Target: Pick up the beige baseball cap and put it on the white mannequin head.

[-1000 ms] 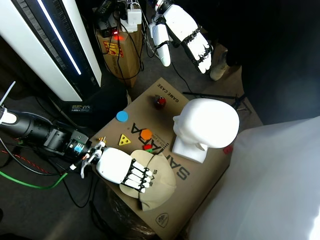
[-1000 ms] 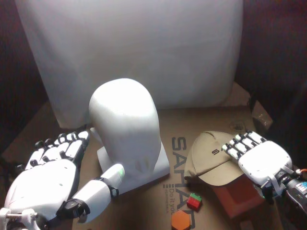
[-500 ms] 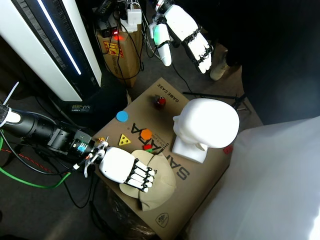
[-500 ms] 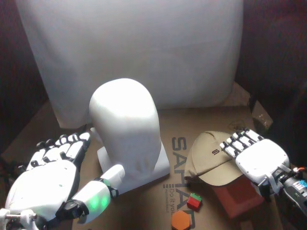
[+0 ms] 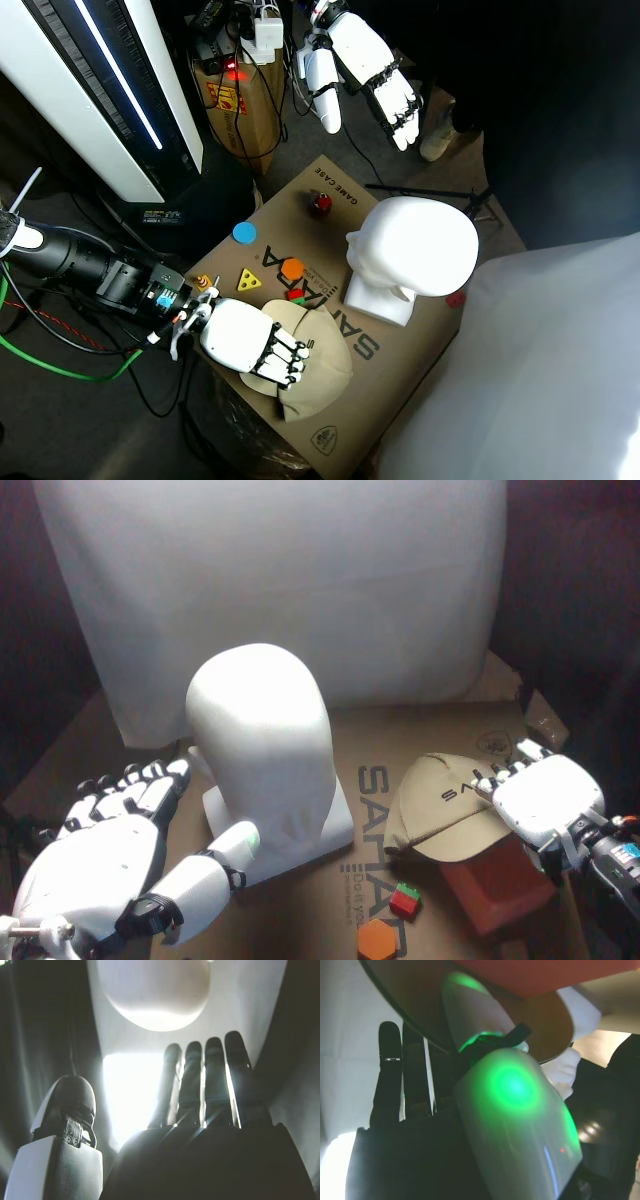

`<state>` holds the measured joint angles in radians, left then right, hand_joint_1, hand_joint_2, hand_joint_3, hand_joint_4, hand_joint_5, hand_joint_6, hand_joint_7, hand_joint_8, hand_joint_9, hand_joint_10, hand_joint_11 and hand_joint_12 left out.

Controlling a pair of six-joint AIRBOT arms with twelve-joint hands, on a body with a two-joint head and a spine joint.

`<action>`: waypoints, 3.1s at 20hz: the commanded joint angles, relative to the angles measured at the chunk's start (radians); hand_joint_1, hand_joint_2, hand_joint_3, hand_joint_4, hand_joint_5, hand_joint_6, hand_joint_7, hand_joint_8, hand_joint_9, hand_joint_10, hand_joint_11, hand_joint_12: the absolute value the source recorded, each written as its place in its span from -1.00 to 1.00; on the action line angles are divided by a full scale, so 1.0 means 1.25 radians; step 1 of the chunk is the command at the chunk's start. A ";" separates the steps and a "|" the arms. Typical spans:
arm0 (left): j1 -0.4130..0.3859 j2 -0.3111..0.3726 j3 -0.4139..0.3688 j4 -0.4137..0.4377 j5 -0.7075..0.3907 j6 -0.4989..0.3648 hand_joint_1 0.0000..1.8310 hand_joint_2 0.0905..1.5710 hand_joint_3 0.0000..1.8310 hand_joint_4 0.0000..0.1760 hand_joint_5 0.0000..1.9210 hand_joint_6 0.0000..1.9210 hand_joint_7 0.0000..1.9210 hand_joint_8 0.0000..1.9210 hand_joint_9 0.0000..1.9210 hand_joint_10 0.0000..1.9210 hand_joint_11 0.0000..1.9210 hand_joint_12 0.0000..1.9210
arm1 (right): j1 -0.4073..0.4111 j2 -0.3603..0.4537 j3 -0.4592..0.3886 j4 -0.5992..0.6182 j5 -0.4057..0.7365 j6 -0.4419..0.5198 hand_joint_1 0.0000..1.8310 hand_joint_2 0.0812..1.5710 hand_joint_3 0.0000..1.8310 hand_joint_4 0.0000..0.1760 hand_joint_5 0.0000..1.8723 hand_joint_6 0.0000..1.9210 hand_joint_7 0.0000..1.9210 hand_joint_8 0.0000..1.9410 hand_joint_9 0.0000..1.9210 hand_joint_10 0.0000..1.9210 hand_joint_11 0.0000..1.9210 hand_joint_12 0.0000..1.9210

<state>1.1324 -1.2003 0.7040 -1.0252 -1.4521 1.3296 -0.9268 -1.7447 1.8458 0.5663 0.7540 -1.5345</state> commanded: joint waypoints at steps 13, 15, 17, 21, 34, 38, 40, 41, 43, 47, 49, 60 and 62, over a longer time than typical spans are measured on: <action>-0.002 0.004 0.005 0.042 -0.078 -0.008 -1.00 0.49 -1.00 -1.00 -0.87 -1.00 -0.87 -1.00 -0.88 -1.00 -1.00 -0.44 | 0.073 -0.034 0.149 -0.038 0.246 0.098 0.59 0.45 -1.00 -1.00 -0.14 0.06 -0.10 0.15 -0.18 0.45 -0.18 0.73; -0.002 0.004 0.005 0.042 -0.078 -0.008 -1.00 0.49 -1.00 -1.00 -0.87 -1.00 -0.87 -1.00 -0.88 -1.00 -1.00 -0.45 | 0.087 -0.039 0.168 -0.066 0.289 0.107 0.61 0.46 -1.00 -1.00 -0.15 0.09 -0.12 0.17 -0.21 0.45 -0.18 0.77; -0.002 0.003 0.005 0.037 -0.078 -0.008 -1.00 0.50 -1.00 -1.00 -0.87 -1.00 -0.88 -1.00 -0.89 -1.00 -1.00 -0.47 | 0.117 -0.037 0.179 -0.074 0.333 0.117 0.61 0.46 -1.00 -1.00 -0.14 0.07 -0.11 0.16 -0.21 0.44 -0.19 0.78; 0.000 0.003 0.004 0.032 -0.078 -0.015 -1.00 0.51 -1.00 -1.00 -0.87 -1.00 -0.90 -1.00 -0.92 -1.00 -1.00 -0.52 | 0.168 -0.014 0.154 -0.106 0.428 0.141 0.61 0.45 -1.00 -1.00 -0.11 0.02 -0.09 0.13 -0.19 0.44 -0.19 0.77; -0.001 0.007 0.012 0.053 -0.077 -0.035 -1.00 0.51 -1.00 -1.00 -0.88 -1.00 -0.89 -0.99 -0.90 -0.99 -1.00 -0.53 | 0.278 0.003 0.022 -0.337 0.783 0.038 0.61 0.45 -1.00 -1.00 -0.15 0.04 -0.11 0.13 -0.16 0.42 -0.18 0.79; -0.004 0.005 0.013 0.046 -0.073 -0.029 -1.00 0.51 -1.00 -1.00 -0.88 -1.00 -0.89 -1.00 -0.90 -0.99 -1.00 -0.52 | 0.314 -0.035 0.037 -0.368 0.783 0.030 0.62 0.45 -1.00 -1.00 -0.15 0.04 -0.10 0.13 -0.16 0.41 -0.19 0.80; -0.007 0.005 0.014 0.039 -0.075 -0.030 -1.00 0.51 -1.00 -1.00 -0.89 -1.00 -0.90 -1.00 -0.90 -0.99 -1.00 -0.52 | 0.337 -0.058 0.055 -0.400 0.780 0.028 0.62 0.45 -1.00 -1.00 -0.14 0.04 -0.09 0.12 -0.17 0.42 -0.19 0.80; -0.010 0.005 0.014 0.029 -0.077 -0.031 -1.00 0.51 -1.00 -1.00 -0.89 -1.00 -0.90 -1.00 -0.90 -0.99 -1.00 -0.52 | 0.353 -0.079 0.077 -0.418 0.769 0.028 0.62 0.45 -1.00 -1.00 -0.15 0.04 -0.08 0.12 -0.19 0.44 -0.19 0.80; -0.013 0.002 0.018 0.028 -0.078 -0.030 -1.00 0.50 -1.00 -1.00 -0.89 -1.00 -0.90 -1.00 -0.91 -1.00 -1.00 -0.55 | 0.383 -0.120 0.122 -0.437 0.709 0.038 0.51 0.46 -1.00 -1.00 -0.12 0.09 -0.06 0.15 -0.20 0.54 -0.18 0.66; -0.017 0.001 0.019 0.026 -0.062 -0.020 -1.00 0.50 -1.00 -1.00 -0.88 -1.00 -0.90 -1.00 -0.91 -1.00 -1.00 -0.54 | 0.431 -0.193 0.210 -0.437 0.624 0.091 0.61 0.44 -1.00 -1.00 -0.12 0.02 -0.10 0.13 -0.18 0.43 -0.14 0.76; -0.017 0.001 0.019 0.026 -0.061 -0.019 -1.00 0.50 -1.00 -1.00 -0.88 -1.00 -0.90 -1.00 -0.92 -1.00 -1.00 -0.52 | 0.446 -0.216 0.228 -0.437 0.549 0.098 0.61 0.44 -1.00 -1.00 -0.12 0.01 -0.11 0.14 -0.18 0.43 -0.12 0.75; -0.013 0.009 0.028 0.021 -0.065 -0.020 -1.00 0.51 -1.00 -1.00 -0.89 -1.00 -0.91 -1.00 -0.93 -1.00 -1.00 -0.58 | 0.381 -0.219 0.151 -0.496 0.591 0.005 0.61 0.44 -1.00 -1.00 -0.12 0.01 -0.09 0.13 -0.19 0.44 -0.15 0.76; -0.014 0.016 0.031 0.021 -0.072 -0.021 -1.00 0.50 -1.00 -1.00 -0.89 -1.00 -0.92 -1.00 -0.93 -1.00 -1.00 -0.59 | 0.342 -0.188 0.085 -0.503 0.602 -0.046 0.62 0.44 -1.00 -1.00 -0.12 0.02 -0.08 0.12 -0.19 0.43 -0.16 0.77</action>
<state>1.1191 -1.1896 0.7357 -1.0626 -1.4349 1.3109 -0.4995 -1.9812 1.9560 -0.0608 1.3975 -1.5768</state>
